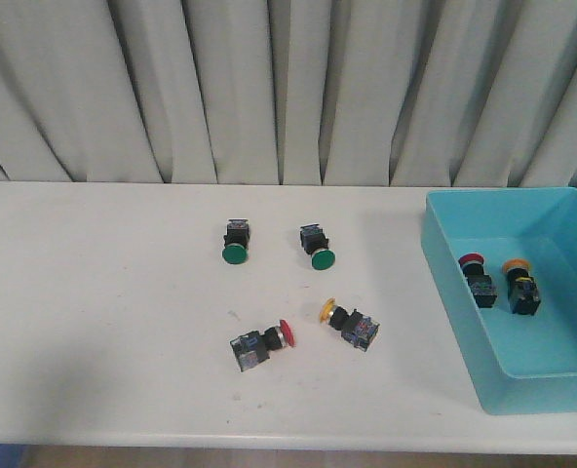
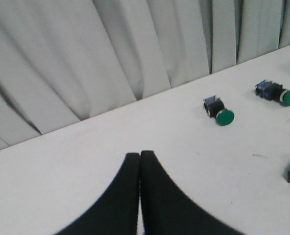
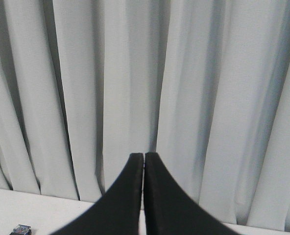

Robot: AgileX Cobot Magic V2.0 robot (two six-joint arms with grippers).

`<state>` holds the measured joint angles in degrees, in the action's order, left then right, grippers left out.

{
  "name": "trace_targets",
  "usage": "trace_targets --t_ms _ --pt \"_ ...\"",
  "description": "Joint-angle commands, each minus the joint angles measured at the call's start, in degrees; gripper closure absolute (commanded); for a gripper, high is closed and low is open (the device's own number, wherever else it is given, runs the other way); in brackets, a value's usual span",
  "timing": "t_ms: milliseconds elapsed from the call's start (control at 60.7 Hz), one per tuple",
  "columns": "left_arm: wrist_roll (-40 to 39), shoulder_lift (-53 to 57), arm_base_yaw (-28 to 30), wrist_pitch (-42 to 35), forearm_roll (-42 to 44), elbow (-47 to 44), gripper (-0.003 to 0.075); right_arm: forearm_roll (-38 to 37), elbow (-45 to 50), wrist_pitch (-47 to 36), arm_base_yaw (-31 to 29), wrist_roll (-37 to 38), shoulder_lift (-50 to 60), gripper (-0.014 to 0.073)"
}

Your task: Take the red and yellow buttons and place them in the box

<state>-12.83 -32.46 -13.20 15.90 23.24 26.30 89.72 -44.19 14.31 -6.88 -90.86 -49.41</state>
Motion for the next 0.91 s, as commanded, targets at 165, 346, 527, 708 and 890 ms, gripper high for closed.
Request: trace_targets --t_ms 165,346,527,708,890 --pt "-0.53 20.23 7.80 -9.19 -4.32 -18.25 0.0726 0.92 -1.66 0.16 -0.32 -0.12 0.33 0.0601" --pt "-0.67 26.32 13.47 -10.58 -7.55 -24.64 0.0726 0.92 -1.66 0.16 -0.32 -0.12 0.33 0.0601" --pt "-1.22 33.57 15.57 -18.00 -8.15 -30.72 0.0726 0.92 -1.66 0.16 -0.32 -0.12 0.33 0.0601" --pt "-3.59 33.96 15.50 -19.01 -11.08 -30.71 0.0726 1.14 -1.66 0.16 -0.32 -0.12 0.32 0.0601" --pt "-3.54 33.96 13.88 -19.23 -15.69 -30.71 0.0726 1.14 -1.66 0.16 -0.32 -0.12 0.32 0.0601"
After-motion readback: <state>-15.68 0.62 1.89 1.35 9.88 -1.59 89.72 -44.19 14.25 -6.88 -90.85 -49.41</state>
